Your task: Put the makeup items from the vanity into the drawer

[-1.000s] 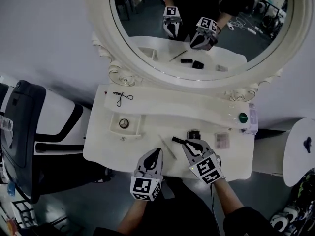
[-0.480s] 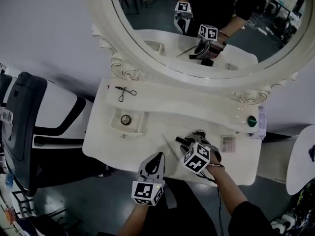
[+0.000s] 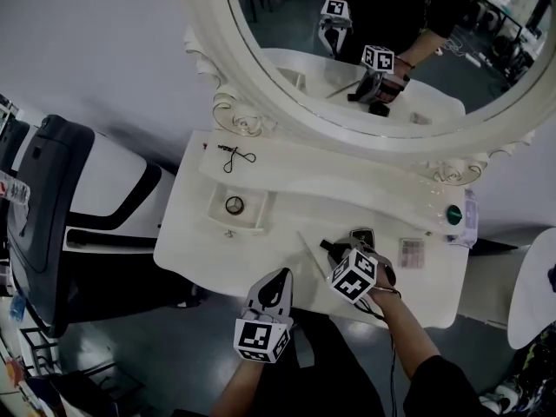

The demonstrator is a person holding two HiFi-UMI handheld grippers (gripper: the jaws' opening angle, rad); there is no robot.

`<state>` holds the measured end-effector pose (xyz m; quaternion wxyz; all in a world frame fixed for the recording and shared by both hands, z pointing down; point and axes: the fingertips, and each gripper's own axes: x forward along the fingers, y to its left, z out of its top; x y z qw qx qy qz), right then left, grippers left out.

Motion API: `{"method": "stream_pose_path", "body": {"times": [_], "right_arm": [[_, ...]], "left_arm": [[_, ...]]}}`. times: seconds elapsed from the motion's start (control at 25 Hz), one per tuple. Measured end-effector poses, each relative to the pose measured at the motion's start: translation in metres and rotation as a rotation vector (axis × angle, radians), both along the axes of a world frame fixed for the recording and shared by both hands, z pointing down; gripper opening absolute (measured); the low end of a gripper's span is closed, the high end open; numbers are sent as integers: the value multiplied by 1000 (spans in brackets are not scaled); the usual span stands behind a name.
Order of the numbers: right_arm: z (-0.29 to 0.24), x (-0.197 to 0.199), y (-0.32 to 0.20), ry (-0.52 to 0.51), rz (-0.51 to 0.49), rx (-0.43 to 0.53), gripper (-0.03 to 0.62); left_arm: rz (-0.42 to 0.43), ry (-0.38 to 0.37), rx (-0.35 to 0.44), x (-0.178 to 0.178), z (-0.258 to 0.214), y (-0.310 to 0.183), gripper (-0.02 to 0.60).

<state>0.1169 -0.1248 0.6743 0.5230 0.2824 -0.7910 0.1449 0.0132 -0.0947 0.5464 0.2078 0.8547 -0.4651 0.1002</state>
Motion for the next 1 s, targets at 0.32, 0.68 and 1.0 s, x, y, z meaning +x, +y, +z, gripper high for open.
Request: {"method": "stream_pose_path", "body": {"times": [0.32, 0.68, 1.0], "right_arm": [[-54, -8, -6, -177, 115, 133, 105], [-157, -52, -11, -463, 228, 346, 106], [-181, -107, -30, -497, 137, 400, 106]], "left_arm": [[-25, -3, 41, -21, -21, -1, 15], [-106, 15, 115, -69, -64, -11, 15], [-182, 25, 142, -114, -75, -15, 15]]}}
